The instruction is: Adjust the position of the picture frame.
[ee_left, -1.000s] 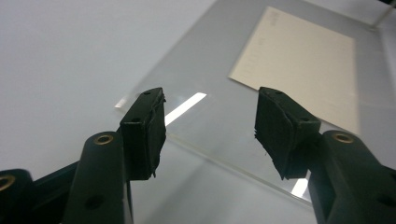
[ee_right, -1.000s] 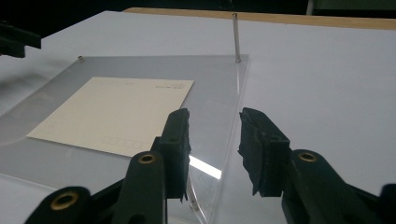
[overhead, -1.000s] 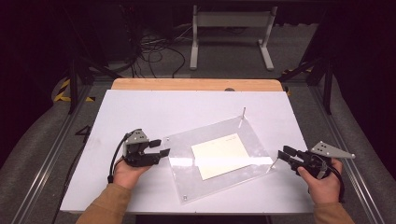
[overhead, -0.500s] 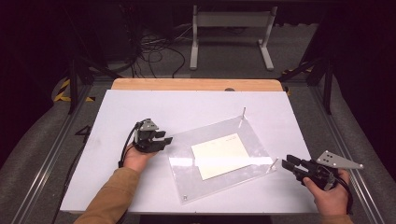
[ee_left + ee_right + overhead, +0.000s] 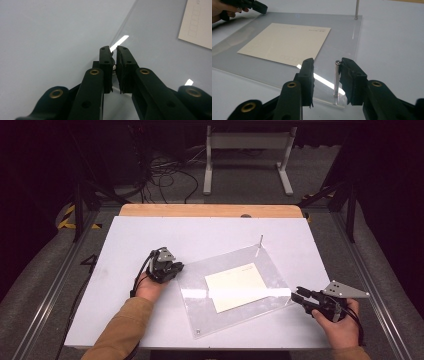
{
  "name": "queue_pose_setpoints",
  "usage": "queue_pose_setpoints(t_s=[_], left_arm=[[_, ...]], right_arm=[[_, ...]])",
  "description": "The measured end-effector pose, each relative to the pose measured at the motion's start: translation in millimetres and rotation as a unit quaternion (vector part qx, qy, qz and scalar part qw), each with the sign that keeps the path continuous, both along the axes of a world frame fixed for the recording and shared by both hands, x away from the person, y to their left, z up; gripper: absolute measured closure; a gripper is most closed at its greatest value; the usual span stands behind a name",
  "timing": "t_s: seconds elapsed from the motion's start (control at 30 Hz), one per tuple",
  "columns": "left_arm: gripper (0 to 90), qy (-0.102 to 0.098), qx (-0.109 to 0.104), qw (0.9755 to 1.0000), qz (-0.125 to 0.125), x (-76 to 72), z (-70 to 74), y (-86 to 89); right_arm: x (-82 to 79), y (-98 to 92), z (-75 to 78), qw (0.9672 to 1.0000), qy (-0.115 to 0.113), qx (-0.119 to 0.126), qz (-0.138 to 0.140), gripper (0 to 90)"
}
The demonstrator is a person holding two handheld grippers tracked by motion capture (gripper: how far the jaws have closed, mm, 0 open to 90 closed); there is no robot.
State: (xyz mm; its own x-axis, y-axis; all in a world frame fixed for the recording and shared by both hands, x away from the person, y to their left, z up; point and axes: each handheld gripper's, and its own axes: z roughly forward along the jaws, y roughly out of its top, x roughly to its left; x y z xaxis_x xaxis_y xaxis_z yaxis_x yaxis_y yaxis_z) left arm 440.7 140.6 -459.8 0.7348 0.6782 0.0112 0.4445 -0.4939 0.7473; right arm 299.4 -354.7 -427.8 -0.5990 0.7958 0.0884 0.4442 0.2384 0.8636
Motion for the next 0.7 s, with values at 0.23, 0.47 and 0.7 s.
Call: queue_pose_setpoints(t_s=[0.23,0.47,0.7], left_arm=[[83.8,-0.007,-0.002,1.0000,-0.005,-0.8,-1.3,1.1],[84.0,-0.007,0.004,1.0000,-0.004,-4.3,-0.1,1.2],[84.0,-0.013,0.026,0.9996,-0.005,-15.8,2.6,5.6]], right_arm=[[10.4,9.6,-4.6,0.9973,0.005,-0.071,-0.014,84.9],[23.0,13.3,9.8,0.9953,-0.011,-0.094,-0.020,85.2],[61.5,14.9,19.9,0.9933,-0.030,-0.108,-0.027,85.1]])
